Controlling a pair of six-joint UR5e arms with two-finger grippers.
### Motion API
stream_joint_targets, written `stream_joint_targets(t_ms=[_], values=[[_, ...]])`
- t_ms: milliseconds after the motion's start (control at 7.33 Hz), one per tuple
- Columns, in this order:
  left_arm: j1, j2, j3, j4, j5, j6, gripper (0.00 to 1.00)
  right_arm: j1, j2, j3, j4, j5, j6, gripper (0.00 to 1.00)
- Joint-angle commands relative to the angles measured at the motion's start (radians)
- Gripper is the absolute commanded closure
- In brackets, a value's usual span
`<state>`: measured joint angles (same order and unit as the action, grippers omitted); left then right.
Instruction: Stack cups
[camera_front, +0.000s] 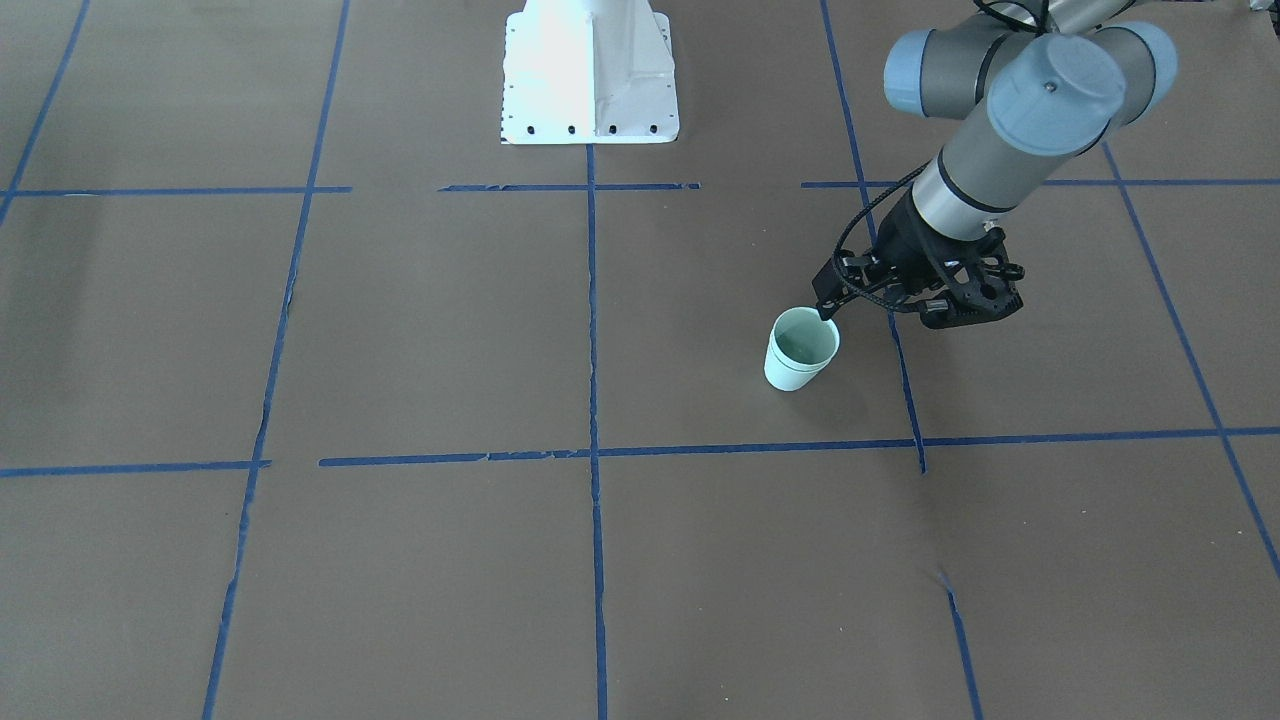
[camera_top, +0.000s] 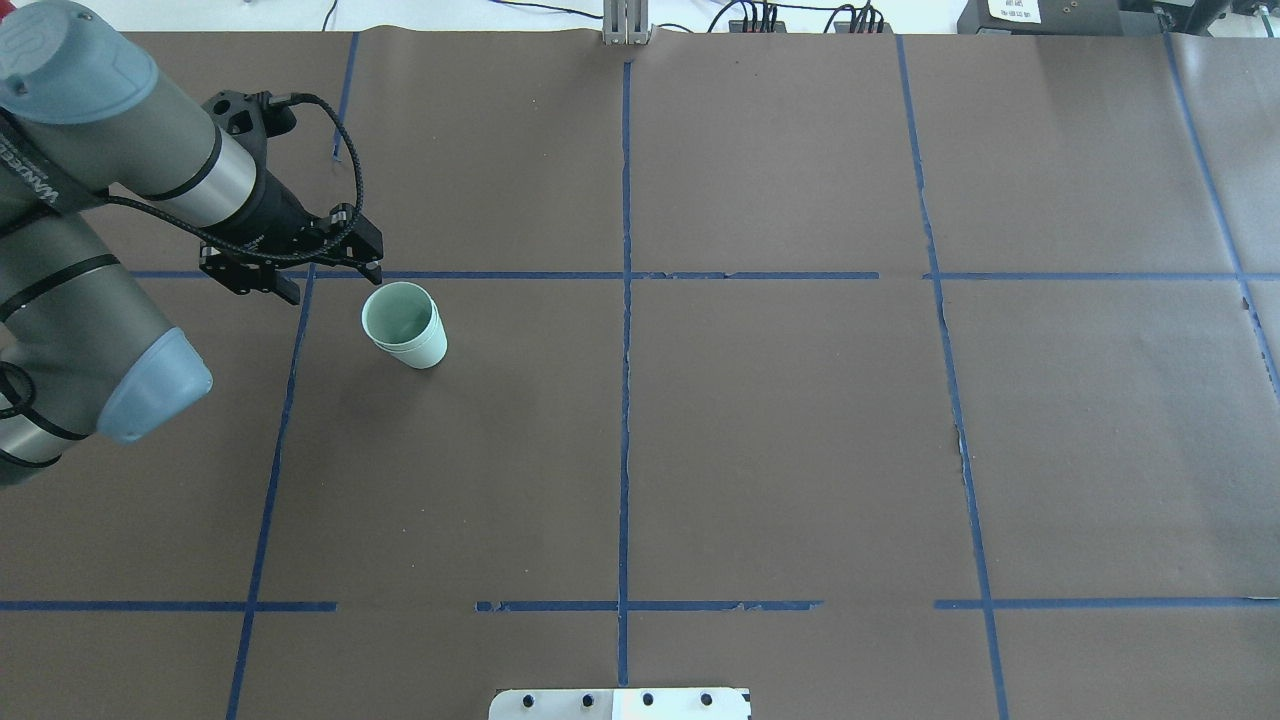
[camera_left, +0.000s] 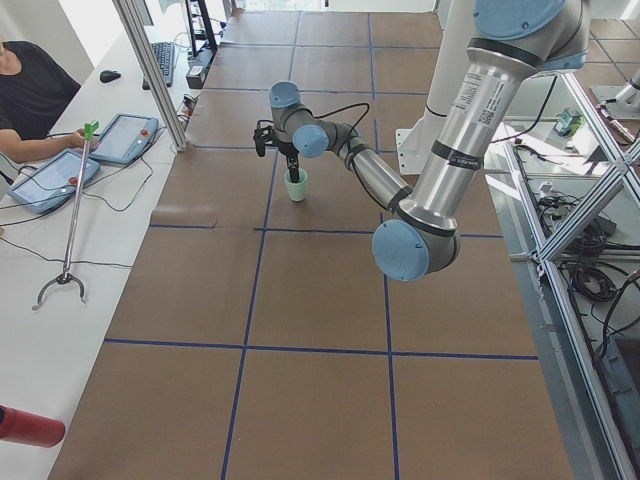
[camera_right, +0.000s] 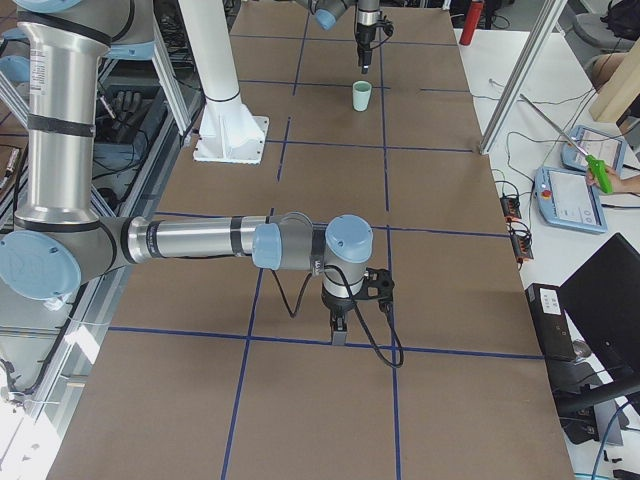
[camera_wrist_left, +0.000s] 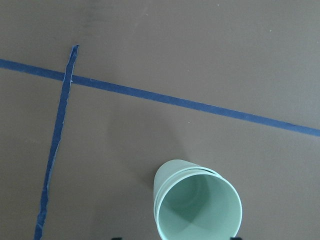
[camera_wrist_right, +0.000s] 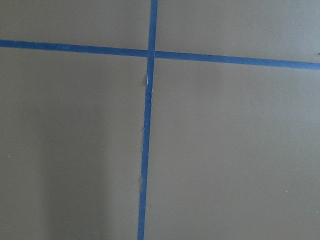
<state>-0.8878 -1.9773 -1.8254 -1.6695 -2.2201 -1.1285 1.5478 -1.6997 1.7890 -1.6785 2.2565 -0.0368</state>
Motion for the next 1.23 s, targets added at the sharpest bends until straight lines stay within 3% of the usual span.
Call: stream_joint_targets(t_ms=[0, 545, 955, 1091], values=[[-0.138, 0.056, -0.006, 0.01, -0.007, 0.248, 0.0, 0.0, 0.0, 0.0, -0.001, 0.0, 0.0, 0.0], [-0.449, 0.263, 0.046, 0.011, -0.05, 0.856, 0.0, 0.0, 0.0, 0.0, 0.0, 0.0, 0.0, 0.0], [-0.652, 0.363, 0.275, -0.002, -0.107, 1.221, 0.0, 0.0, 0.0, 0.0, 0.0, 0.0, 0.0, 0.0], [-0.661, 0.365, 0.299, 0.002, -0.13, 1.234, 0.0, 0.0, 0.0, 0.0, -0.001, 0.0, 0.0, 0.0]])
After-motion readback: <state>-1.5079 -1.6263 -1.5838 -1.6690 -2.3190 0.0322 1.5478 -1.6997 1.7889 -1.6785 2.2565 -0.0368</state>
